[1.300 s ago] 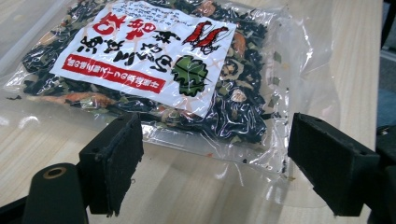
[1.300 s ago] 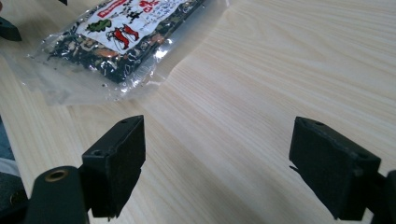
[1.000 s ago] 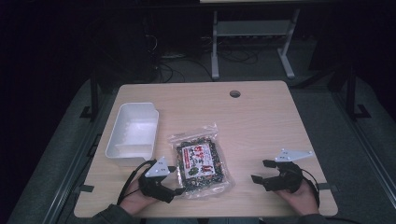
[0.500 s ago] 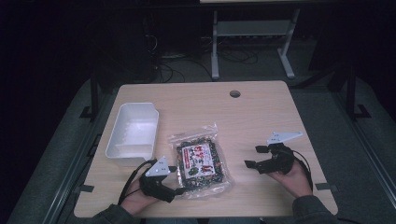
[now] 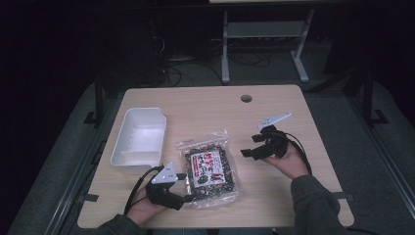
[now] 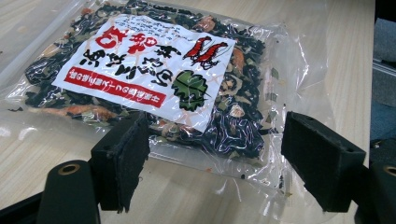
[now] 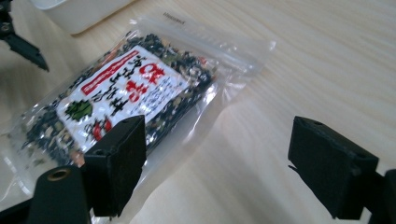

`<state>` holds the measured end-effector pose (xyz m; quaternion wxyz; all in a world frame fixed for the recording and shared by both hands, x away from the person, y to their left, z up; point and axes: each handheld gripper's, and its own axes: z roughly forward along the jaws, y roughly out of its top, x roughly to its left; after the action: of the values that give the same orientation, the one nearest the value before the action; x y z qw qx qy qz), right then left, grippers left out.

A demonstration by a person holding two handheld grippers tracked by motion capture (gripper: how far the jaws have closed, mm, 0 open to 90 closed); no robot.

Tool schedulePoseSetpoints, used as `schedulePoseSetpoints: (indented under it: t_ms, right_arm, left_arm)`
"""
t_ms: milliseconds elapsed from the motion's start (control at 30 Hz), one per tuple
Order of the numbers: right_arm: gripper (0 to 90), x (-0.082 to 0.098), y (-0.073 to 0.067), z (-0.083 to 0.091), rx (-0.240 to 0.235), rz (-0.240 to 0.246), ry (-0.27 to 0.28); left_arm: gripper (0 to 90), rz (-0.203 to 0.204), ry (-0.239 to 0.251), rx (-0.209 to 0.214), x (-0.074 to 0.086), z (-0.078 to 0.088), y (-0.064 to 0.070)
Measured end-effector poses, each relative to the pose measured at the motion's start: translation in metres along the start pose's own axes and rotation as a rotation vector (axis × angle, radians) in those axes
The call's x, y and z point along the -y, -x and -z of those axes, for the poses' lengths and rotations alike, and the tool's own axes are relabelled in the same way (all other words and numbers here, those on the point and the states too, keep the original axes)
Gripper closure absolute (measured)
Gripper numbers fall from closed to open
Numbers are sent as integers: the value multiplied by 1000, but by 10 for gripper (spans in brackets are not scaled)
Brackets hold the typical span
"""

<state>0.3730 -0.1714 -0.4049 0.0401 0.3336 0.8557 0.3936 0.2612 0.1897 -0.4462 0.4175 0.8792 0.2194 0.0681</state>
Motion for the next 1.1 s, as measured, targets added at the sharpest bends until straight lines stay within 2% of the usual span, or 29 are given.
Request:
schedulePoseSetpoints:
  t_ms: [233,467,533,733,833,900,1100]
  right_arm:
    - [197,-31,14,-21,-25,-22,-8]
    - [230,-57,28,-48,-19,-28,-67]
    - [273,-60,31,-57,-18,-29,-55]
    - [290,-65,38,-87,-2,-58,-127]
    - [302,-64,42,-99,-10,-76,-142]
    - [321,-62,45,-105,-32,-101,-131]
    - [384,-57,52,-115,-64,-141,-134]
  left_arm:
    - [234,-8,-16,4,0,-2,0]
    - [243,-8,-27,0,-1,-5,-1]
    - [245,-6,-29,1,-1,-5,-2]
    - [288,-4,-35,9,-2,-7,-4]
    - [299,-3,-46,12,-2,-10,-4]
    - [299,-1,-60,11,-2,-12,-4]
    - [308,-2,-79,9,-1,-17,-5]
